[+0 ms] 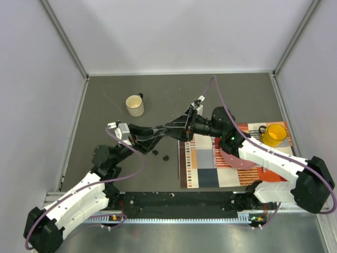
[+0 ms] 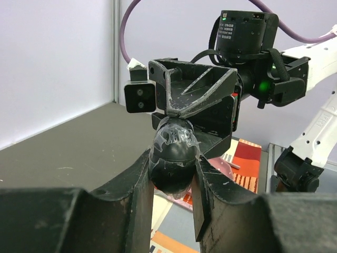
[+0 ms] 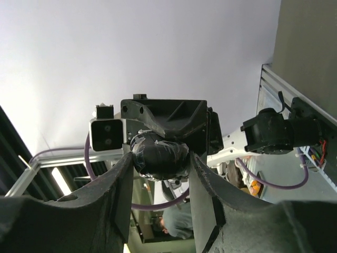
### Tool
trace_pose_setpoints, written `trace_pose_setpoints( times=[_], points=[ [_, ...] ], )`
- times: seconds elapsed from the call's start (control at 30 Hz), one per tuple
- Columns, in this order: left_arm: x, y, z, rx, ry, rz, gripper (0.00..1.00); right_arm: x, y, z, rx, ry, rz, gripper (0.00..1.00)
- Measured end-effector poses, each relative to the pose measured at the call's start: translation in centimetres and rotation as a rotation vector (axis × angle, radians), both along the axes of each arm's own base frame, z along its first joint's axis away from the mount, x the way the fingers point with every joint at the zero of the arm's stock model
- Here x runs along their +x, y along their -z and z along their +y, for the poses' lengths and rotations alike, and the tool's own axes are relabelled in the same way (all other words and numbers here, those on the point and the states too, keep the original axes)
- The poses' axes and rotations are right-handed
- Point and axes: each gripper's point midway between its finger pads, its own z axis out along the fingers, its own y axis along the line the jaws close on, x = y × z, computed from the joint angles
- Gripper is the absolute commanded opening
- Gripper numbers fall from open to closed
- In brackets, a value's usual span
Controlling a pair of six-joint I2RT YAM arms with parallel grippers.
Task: Insert the wireless bluetooth earbuds into the charging case
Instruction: Open the charging case.
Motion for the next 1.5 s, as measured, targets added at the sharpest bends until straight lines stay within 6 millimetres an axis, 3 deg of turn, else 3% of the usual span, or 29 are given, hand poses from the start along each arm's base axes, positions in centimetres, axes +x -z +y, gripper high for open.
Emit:
trace_pose_setpoints(
  times=[0.07,0.17,0.3,0.37,0.4,0.5,0.8,1.0,1.2,1.5],
  points=[
    [0.0,0.0,0.0,0.002,-0.001,0.001,0.01,0.1,0.1,0.0,-0.014,0.003,-0.006,0.19],
    [0.1,-0.1,0.1,-0.002,-0.006,-0.002,0.0,0.2,-0.1,0.0,-0.054,0.01,-0.041,0.29],
    [-0.2,-0.2,0.0,-0.009,0.006,-0.012,0.0,0.1,-0.5,-0.4,-0.105,0.025,-0.104,0.59],
    [-0.1,-0.3,0.2,-0.024,-0.008,-0.016,0.0,-0.1,-0.5,-0.9,-0.131,0.036,-0.148,0.64],
    [0.0,-0.4,0.4,-0.036,-0.018,-0.021,0.0,-0.1,-0.6,-1.2,-0.143,0.046,-0.173,0.78],
    [0.0,-0.4,0.9,-0.065,-0.036,-0.03,0.0,-0.2,-0.9,-2.2,-0.182,0.077,-0.253,0.91],
    [-1.1,-2.0,1.4,-0.144,-0.007,-0.07,0.0,-0.3,-4.8,-4.2,-0.261,0.121,-0.567,0.89],
    [-2.2,-2.8,1.2,-0.178,0.054,-0.079,0.0,-0.2,-5.5,-5.2,-0.388,0.101,-0.765,0.88],
    [-2.8,-2.0,0.3,-0.154,0.123,-0.051,0.0,-1.1,-5.1,-3.9,-0.464,0.014,-0.888,0.87],
    [-3.0,-1.5,-0.2,-0.139,0.167,-0.019,0.0,-2.0,-2.2,-2.2,-0.548,-0.094,-0.925,0.85]
  ],
)
